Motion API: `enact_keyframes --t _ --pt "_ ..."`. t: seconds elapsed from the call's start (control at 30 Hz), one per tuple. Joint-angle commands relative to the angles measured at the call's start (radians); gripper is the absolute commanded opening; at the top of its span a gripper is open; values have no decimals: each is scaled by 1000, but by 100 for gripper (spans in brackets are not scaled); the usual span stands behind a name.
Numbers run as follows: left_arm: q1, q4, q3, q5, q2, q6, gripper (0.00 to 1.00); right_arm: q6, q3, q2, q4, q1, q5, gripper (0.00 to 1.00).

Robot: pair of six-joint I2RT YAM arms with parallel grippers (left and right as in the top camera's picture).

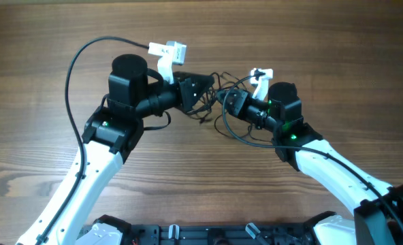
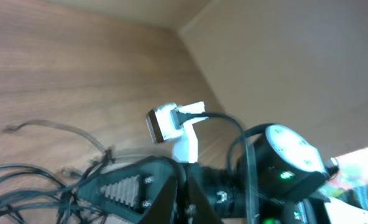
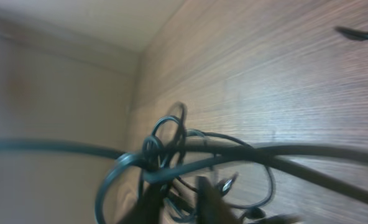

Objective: Untangle cables

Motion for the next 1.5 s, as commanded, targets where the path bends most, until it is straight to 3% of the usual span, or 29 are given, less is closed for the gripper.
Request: enact_keyframes --t 0.0,0.13,0.23,0.3,0.33,0.37,0.4,0.43,0.47,0.5,0.53,0.57,0.6,0.73,0.83,0.87,1.03,1.1,1.17,1.27,1.33,1.47 --pt "45 113 19 133 -53 7 4 -12 4 -2 -129 -83 188 4" --pt "277 67 19 135 -163 -26 4 -145 4 -2 -374 -377 182 4" --pt "390 68 19 135 -214 -51 4 -237 4 -2 -424 -575 110 4" --pt "375 67 19 135 -208 -81 4 -350 4 -2 -351 -632 -154 5" --pt "346 70 19 134 -198 -81 4 -405 4 -2 -314 -628 -277 13" --pt "310 87 19 121 -186 -89 4 -455 4 -2 -283 -616 -386 38" --pt "272 64 19 -22 -167 -27 4 -491 4 -2 -269 -598 -450 61" --pt "243 62 19 -157 -144 -173 4 -497 4 -2 -267 -581 -462 72" --pt "224 124 19 -103 -130 -303 4 -497 4 -2 -269 -567 -463 80" --pt "171 251 19 2 -102 -288 4 -497 4 -2 -274 -550 -476 86" --pt "118 280 19 -18 -81 -196 4 -496 4 -2 -268 -530 -486 87" --pt "67 188 19 -243 -59 -220 4 -500 4 -2 -248 -494 -503 90" --pt "47 178 19 -283 -45 -331 4 -533 4 -2 -220 -454 -562 90" --pt "27 179 19 -377 -42 -476 4 -514 4 -2 -84 -298 -602 90" --pt "3 134 19 -557 -42 -618 4 -201 4 -2 8 -170 -442 88" --pt "-4 119 19 -615 -42 -640 4 -165 4 -2 8 -147 -396 99" --pt "-23 103 19 -833 -42 -676 4 -153 4 -2 71 -95 -410 100" --pt "-23 108 19 -848 -42 -683 4 -127 4 -2 76 -27 -333 100" --pt "-29 109 19 -855 -42 -706 4 -97 4 -2 76 84 -129 98" --pt "-67 111 19 -854 -42 -705 4 25 4 -2 76 217 302 77" --pt "-96 111 19 -854 -45 -705 4 116 4 0 91 253 459 52" --pt "-131 111 19 -854 -68 -700 4 106 4 60 203 254 463 51"
